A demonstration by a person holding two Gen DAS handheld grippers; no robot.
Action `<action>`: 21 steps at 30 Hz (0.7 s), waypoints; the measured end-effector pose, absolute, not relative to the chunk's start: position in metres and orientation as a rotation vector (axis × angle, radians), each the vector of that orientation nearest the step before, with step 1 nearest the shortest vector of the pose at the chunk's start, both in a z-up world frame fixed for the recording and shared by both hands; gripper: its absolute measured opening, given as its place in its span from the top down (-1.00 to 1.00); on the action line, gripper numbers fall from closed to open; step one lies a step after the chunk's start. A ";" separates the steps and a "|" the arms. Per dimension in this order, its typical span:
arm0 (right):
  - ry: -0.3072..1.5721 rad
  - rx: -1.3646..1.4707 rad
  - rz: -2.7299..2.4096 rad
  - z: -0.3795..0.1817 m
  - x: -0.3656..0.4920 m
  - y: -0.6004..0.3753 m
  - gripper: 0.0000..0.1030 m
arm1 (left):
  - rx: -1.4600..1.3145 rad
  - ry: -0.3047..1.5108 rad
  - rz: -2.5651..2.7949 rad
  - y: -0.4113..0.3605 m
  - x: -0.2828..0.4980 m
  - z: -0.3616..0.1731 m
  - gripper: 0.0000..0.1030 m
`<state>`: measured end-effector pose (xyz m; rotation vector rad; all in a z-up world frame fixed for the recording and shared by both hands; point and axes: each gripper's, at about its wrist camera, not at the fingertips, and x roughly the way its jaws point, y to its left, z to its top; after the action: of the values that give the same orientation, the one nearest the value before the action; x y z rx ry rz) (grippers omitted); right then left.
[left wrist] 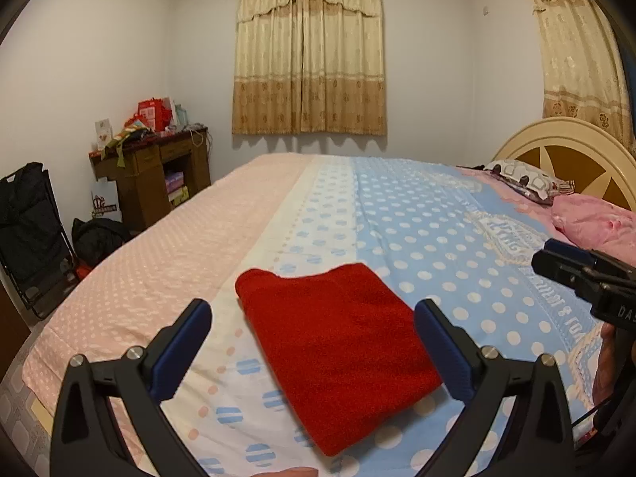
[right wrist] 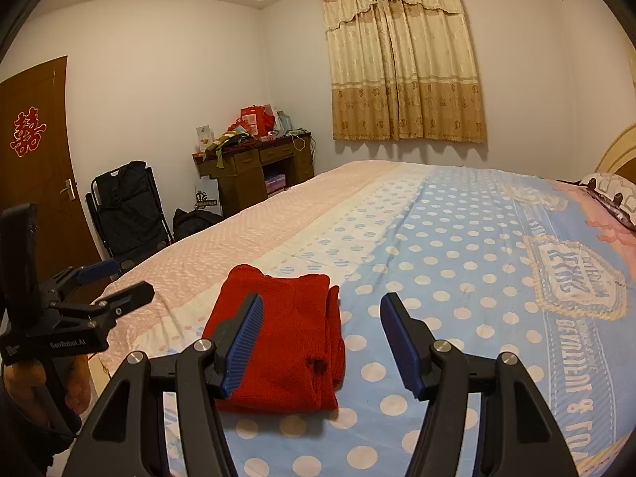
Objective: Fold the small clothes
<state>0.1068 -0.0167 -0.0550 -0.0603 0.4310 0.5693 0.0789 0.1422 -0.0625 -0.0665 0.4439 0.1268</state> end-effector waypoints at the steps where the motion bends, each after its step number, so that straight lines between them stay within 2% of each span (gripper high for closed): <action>1: 0.427 -0.061 0.570 -0.054 0.106 -0.016 -0.21 | -0.069 0.435 0.130 0.144 0.078 -0.061 -1.00; 21: 0.386 -0.104 0.601 -0.049 0.095 -0.009 -0.21 | -0.088 0.395 0.179 0.169 0.076 -0.055 -1.00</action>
<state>0.0947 -0.0093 -0.0489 -0.1040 0.3861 0.6005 0.0761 0.1686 -0.0545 -0.0877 0.3951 0.1795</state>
